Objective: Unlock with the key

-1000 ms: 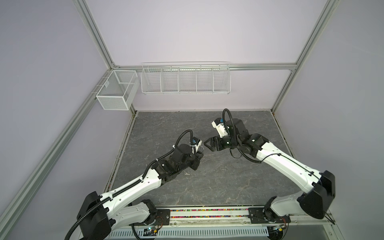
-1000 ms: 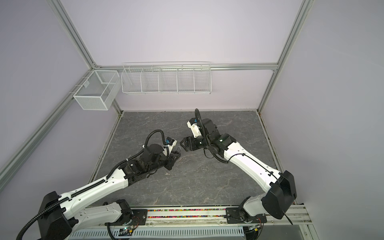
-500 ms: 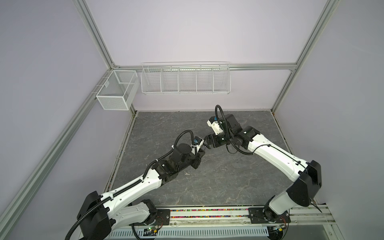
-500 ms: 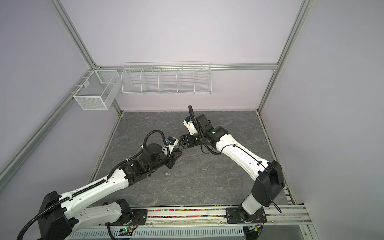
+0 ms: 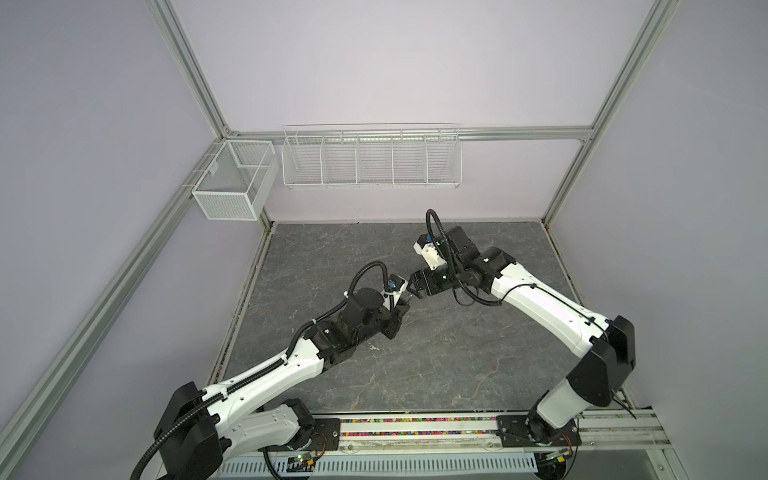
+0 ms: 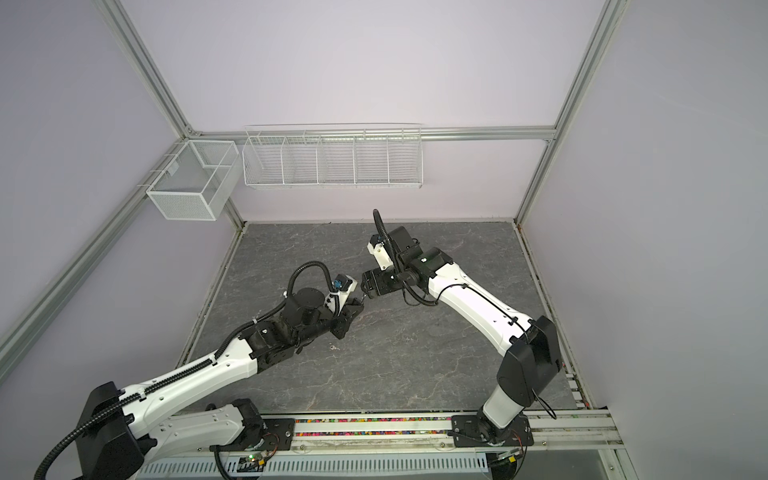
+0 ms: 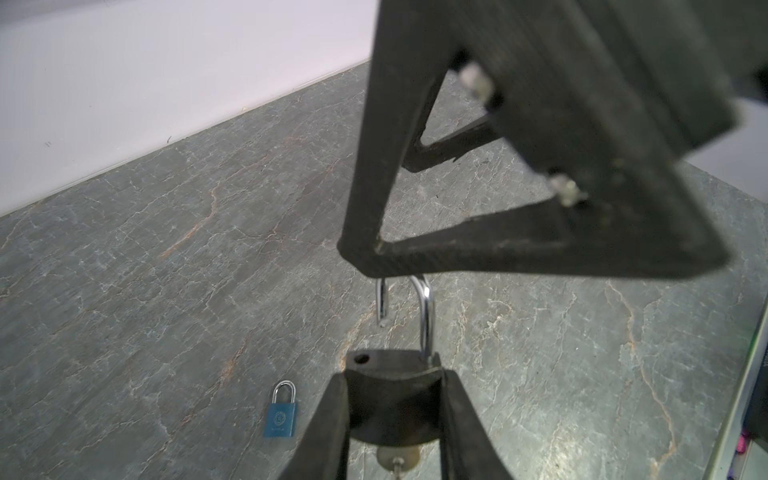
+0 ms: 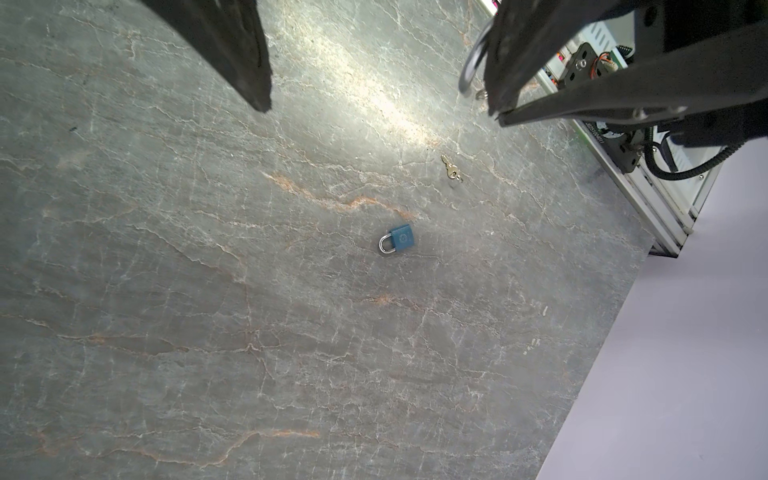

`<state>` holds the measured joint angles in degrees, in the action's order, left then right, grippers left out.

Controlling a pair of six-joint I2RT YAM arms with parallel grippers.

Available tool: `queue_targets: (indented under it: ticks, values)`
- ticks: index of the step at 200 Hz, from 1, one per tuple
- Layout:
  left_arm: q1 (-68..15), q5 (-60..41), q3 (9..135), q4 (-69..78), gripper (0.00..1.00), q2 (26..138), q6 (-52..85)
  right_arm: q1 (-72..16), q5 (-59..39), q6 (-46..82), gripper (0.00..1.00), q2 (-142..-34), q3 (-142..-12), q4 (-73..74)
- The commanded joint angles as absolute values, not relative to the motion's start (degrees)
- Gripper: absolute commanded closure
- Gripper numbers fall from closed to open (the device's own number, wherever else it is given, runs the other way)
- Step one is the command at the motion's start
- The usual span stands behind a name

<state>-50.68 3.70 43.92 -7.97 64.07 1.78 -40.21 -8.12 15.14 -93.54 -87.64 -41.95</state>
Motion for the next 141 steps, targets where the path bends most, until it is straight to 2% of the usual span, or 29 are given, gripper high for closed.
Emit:
queue_targets:
  ticks: [1, 141]
  values:
    - [-50.60, 4.89, 43.61, -6.08, 1.00, 63.06, 0.27, -39.73, -7.38, 12.68, 0.18, -94.81, -89.22, -44.27]
    - [-50.58, 7.22, 43.85, -5.09, 1.00, 63.26, 1.41, -38.19, -11.55, 11.74, 0.18, -92.68, -85.84, -44.42]
